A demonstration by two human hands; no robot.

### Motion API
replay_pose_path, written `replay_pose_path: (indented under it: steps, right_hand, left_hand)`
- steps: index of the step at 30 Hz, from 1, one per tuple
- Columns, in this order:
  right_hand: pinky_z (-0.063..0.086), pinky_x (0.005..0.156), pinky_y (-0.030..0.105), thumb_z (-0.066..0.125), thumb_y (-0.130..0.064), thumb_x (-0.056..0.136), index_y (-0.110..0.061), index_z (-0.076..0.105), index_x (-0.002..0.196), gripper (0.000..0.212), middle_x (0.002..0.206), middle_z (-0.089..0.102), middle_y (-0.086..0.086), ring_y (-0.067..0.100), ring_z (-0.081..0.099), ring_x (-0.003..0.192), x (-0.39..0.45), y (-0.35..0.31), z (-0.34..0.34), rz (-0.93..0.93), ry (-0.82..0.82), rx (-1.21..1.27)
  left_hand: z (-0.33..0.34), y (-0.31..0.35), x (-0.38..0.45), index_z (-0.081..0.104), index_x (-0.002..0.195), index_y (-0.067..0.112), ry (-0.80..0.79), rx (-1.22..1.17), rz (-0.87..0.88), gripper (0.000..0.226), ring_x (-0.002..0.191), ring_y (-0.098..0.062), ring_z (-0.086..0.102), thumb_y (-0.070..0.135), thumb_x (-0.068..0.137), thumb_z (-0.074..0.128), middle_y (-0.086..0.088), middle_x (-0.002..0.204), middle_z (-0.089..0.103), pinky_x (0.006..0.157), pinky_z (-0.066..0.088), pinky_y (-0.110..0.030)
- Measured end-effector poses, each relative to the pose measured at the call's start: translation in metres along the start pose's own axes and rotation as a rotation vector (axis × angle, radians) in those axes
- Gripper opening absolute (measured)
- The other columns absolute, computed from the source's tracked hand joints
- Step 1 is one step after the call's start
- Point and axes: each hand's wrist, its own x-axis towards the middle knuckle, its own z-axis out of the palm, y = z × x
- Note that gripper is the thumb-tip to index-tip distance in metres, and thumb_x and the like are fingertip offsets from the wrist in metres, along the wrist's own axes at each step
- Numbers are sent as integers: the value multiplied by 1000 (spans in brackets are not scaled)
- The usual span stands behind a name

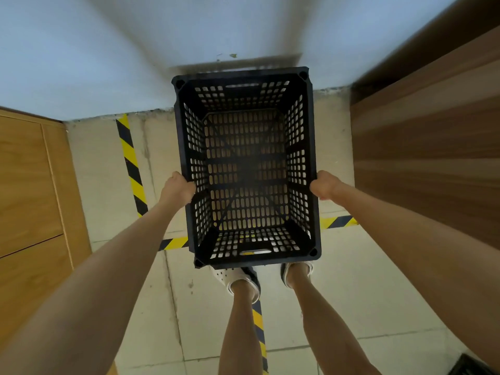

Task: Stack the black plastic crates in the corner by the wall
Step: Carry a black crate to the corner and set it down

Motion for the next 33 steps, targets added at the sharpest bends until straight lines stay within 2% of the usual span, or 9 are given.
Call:
replay_pose_path:
  steps: [3,6,9,12,15,19,23,29,33]
  right_hand:
    - [48,91,38,41,-8,95,5,38,139,46,131,49,24,30,46,97,15,-7,-1,-24,26,7]
    - [49,93,40,43,-8,94,5,38,140,48,136,47,24,31,49,100,23,-13,1,-24,17,15]
    - [46,87,35,45,-8,94,4,36,141,49,138,45,23,30,47,103,26,-15,3,-33,5,20]
    - [41,80,31,47,-9,93,5,39,138,48,129,49,22,28,45,98,25,-16,2,-52,-8,-45]
    - [42,81,32,45,-18,95,3,47,133,43,126,55,21,33,54,107,12,-24,-3,-87,2,-273]
    - [46,92,39,41,-24,98,-7,47,136,42,128,55,15,34,56,116,-16,-50,-14,-196,126,-582]
    - [48,80,36,39,-24,98,-8,50,128,36,121,57,16,34,58,105,-46,-82,-34,-339,130,-537]
    - [50,87,40,39,-25,97,-8,53,123,34,118,58,15,33,58,103,-130,-100,-78,-455,108,-583]
    - [49,94,41,39,-23,98,-9,52,127,34,124,58,13,32,57,109,-206,-104,-107,-526,99,-610]
  left_hand:
    - [-2,3,13,41,129,-7,0,-66,-15,41,114,-42,54,10,92,49,-26,126,54,87,46,-37]
    - [-3,3,24,41,134,-8,-18,-164,-24,47,109,-44,62,11,92,49,-30,126,56,90,55,-47]
    - [-2,7,27,45,132,-9,-14,-181,-35,46,109,-44,62,13,92,52,-30,125,58,91,55,-48]
    - [-3,13,20,44,133,-7,-56,-106,-53,44,93,-34,57,17,97,50,-21,111,57,78,47,-38]
    - [-8,18,14,46,135,-5,-93,-58,-54,48,101,-35,58,26,98,50,-22,124,58,86,49,-41]
    - [-21,28,-8,34,147,8,-23,32,95,56,121,-37,52,27,98,51,-20,139,48,95,45,-41]
    - [-45,43,-39,31,149,14,-2,112,265,56,120,-34,53,22,97,49,-17,142,47,92,45,-39]
    - [-90,65,-124,38,144,19,24,182,363,48,95,-27,61,24,96,47,-10,119,60,83,51,-38]
    - [-129,70,-199,38,145,18,90,283,479,47,111,-30,58,23,99,46,-11,126,59,87,47,-37]
